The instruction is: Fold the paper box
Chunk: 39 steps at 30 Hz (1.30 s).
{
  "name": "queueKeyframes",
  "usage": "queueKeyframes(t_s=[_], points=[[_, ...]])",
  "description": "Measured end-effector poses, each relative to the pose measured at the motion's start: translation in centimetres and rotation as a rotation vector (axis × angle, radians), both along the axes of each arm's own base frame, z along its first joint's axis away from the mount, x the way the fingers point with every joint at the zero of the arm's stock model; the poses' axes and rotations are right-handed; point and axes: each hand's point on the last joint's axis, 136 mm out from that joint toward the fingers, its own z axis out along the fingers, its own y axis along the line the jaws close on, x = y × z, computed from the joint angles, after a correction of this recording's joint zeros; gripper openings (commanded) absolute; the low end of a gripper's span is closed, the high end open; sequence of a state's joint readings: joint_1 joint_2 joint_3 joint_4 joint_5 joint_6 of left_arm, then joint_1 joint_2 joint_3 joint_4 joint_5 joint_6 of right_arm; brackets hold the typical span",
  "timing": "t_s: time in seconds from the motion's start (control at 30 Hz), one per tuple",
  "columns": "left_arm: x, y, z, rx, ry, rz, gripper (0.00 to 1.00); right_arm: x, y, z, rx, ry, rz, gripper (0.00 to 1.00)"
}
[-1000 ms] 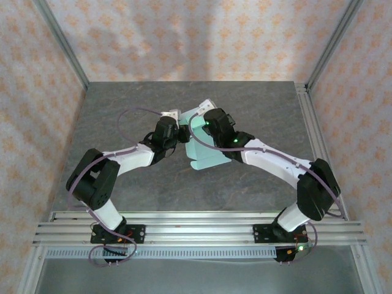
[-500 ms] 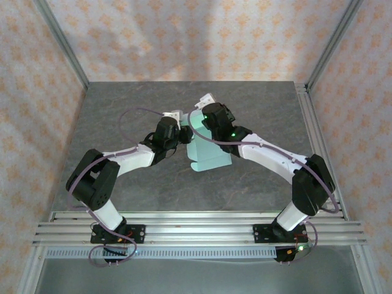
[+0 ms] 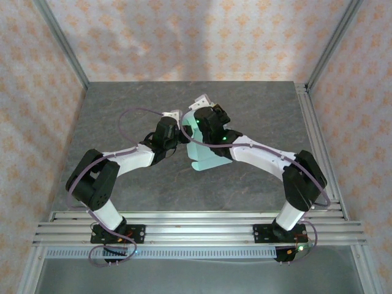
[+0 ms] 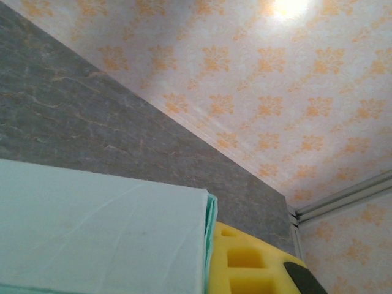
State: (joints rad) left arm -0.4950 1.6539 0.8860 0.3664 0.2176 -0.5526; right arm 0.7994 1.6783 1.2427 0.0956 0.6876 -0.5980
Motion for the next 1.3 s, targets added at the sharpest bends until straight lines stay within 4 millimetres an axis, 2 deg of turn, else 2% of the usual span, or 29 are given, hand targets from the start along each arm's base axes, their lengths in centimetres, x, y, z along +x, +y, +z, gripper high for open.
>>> queueKeyframes(t_s=[0.17, 0.33, 0.43, 0.53, 0.83, 1.07, 1.3], points=[[0.0, 0.0, -0.1, -0.001, 0.003, 0.002, 0.0, 0.1, -0.1, -0.1, 0.008, -0.016, -0.029, 0.0], [0.0, 0.3, -0.3, 0.011, 0.008, 0.014, 0.0, -0.4, 0.0, -0.6, 0.101, 0.046, 0.039, 0.28], [0.0, 0.3, -0.3, 0.013, 0.006, 0.011, 0.0, -1.1, -0.6, -0.3, 0.177, 0.097, 0.104, 0.4], [0.1, -0.1, 0.3, 0.004, -0.01, 0.002, 0.0, -2.0, -0.9, 0.4, 0.235, 0.127, 0.156, 0.48], [0.1, -0.1, 0.4, -0.002, -0.012, 0.003, 0.0, -5.1, -0.3, 0.4, 0.301, 0.208, 0.303, 0.61], [0.1, -0.1, 0.5, -0.003, -0.013, 0.003, 0.0, -7.5, 0.5, -0.9, 0.329, 0.282, 0.43, 0.75], [0.2, 0.6, 0.0, -0.05, 0.04, 0.041, 0.0, -7.8, -2.2, 1.1, 0.477, 0.264, 0.445, 0.77]])
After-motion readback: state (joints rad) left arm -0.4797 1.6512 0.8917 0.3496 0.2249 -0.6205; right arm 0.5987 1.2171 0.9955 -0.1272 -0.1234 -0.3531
